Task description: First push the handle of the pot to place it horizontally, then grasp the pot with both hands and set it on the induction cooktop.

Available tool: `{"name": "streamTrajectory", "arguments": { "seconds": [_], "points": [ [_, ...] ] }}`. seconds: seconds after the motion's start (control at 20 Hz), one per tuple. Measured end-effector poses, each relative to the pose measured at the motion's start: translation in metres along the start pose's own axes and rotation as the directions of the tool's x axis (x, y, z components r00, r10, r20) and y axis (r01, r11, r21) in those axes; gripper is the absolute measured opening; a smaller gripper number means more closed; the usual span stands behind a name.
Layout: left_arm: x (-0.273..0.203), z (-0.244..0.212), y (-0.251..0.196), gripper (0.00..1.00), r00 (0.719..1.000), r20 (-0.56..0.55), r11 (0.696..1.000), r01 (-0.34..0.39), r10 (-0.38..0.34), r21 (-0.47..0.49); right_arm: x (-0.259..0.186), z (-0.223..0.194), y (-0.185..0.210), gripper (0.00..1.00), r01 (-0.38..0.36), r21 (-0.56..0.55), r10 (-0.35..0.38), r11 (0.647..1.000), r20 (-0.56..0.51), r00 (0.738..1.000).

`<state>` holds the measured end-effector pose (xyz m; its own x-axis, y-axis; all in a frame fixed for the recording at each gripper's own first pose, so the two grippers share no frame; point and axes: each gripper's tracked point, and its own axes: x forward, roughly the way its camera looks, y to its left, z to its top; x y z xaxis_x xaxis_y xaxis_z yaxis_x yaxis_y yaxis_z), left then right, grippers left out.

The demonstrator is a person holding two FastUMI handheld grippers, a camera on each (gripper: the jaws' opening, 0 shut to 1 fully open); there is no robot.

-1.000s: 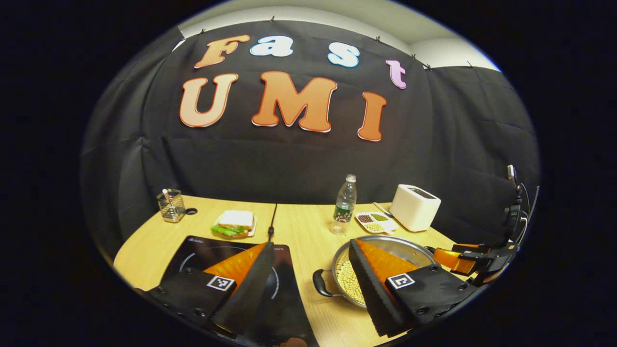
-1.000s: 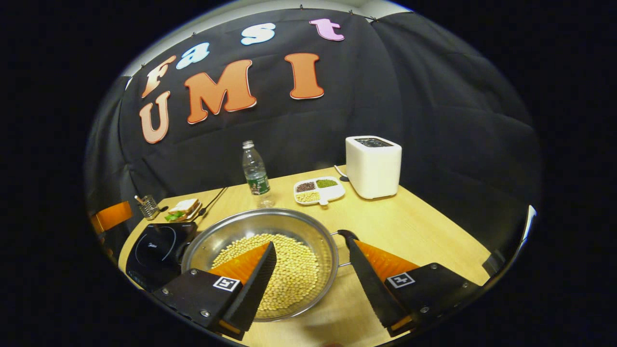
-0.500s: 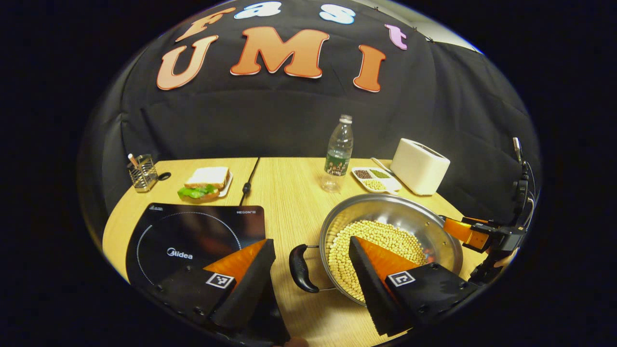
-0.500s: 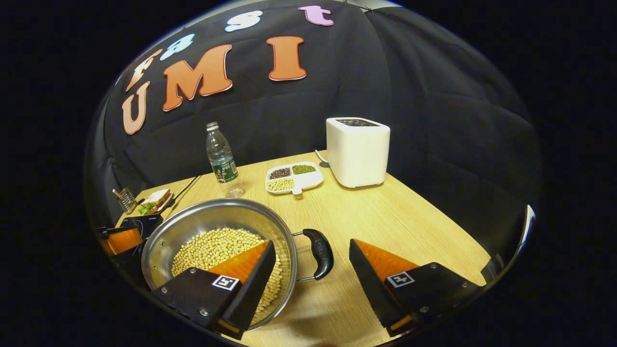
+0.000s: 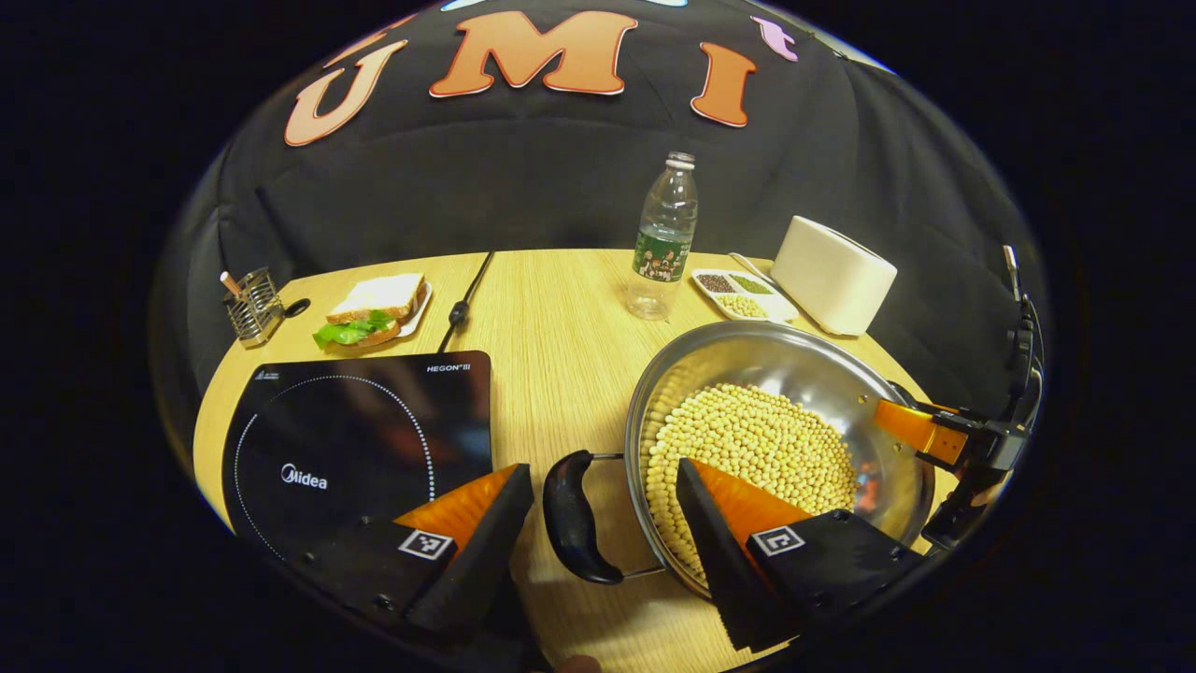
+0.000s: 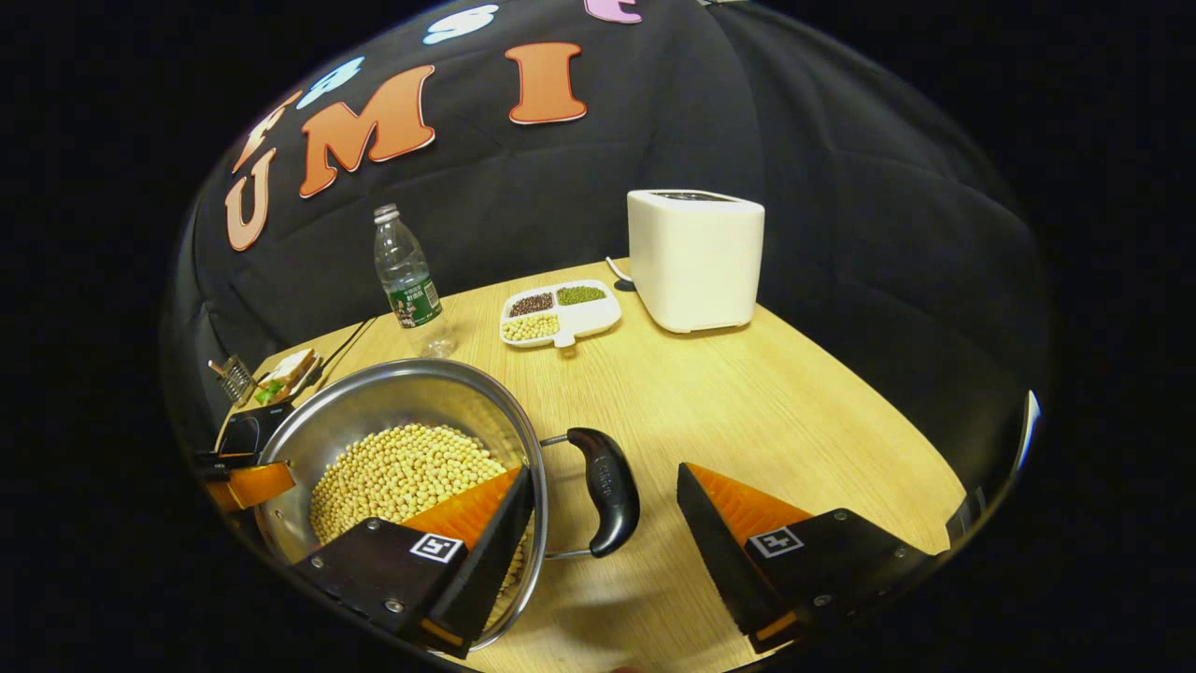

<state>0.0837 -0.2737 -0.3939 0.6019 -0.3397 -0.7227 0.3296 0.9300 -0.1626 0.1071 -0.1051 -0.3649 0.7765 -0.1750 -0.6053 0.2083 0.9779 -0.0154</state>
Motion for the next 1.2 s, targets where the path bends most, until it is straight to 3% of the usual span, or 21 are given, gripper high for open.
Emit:
{"name": "streamTrajectory", "arguments": {
  "seconds": [0.15, 0.2, 0.25, 0.3, 0.35, 0.5, 0.85, 1.2],
  "points": [
    [0.008, -0.009, -0.004, 0.96, 0.999, -0.044, 1.0, -0.002, 0.002, -0.003, 0.006, -0.005, 0.003, 0.95, -0.017, 0.018, 0.018, 1.0, -0.038, 0.999],
    [0.008, -0.011, 0.0, 0.89, 0.998, -0.055, 1.0, -0.014, 0.015, 0.003, 0.007, -0.009, 0.008, 0.91, -0.03, 0.034, 0.032, 0.999, -0.055, 0.998],
    [0.009, -0.009, -0.001, 0.74, 0.999, -0.043, 1.0, -0.015, 0.015, 0.0, 0.008, -0.011, 0.014, 0.86, -0.051, 0.054, 0.055, 0.997, -0.069, 0.996],
    [0.009, -0.005, -0.002, 0.74, 0.999, -0.045, 1.0, -0.014, 0.013, -0.018, 0.005, -0.007, 0.013, 0.72, -0.042, 0.066, 0.046, 0.997, -0.061, 0.997],
    [0.007, -0.006, -0.001, 0.69, 0.999, -0.04, 1.0, -0.019, 0.019, -0.023, 0.008, -0.008, 0.014, 0.64, -0.033, 0.063, 0.037, 0.997, -0.065, 0.997],
    [0.003, -0.005, 0.003, 0.66, 0.998, -0.05, 0.999, -0.049, 0.048, -0.024, 0.0, -0.002, 0.017, 0.57, -0.025, 0.068, 0.029, 0.997, -0.062, 0.998],
    [-0.04, 0.016, 0.027, 0.66, 0.997, -0.011, 0.995, -0.075, 0.074, -0.068, -0.038, 0.032, 0.052, 0.56, -0.074, 0.076, 0.074, 0.994, 0.005, 0.997],
    [-0.101, 0.034, 0.091, 0.64, 0.987, 0.049, 0.984, -0.146, 0.152, -0.099, -0.066, 0.04, 0.122, 0.56, -0.154, 0.039, 0.153, 0.987, 0.015, 0.988]
  ]
}}
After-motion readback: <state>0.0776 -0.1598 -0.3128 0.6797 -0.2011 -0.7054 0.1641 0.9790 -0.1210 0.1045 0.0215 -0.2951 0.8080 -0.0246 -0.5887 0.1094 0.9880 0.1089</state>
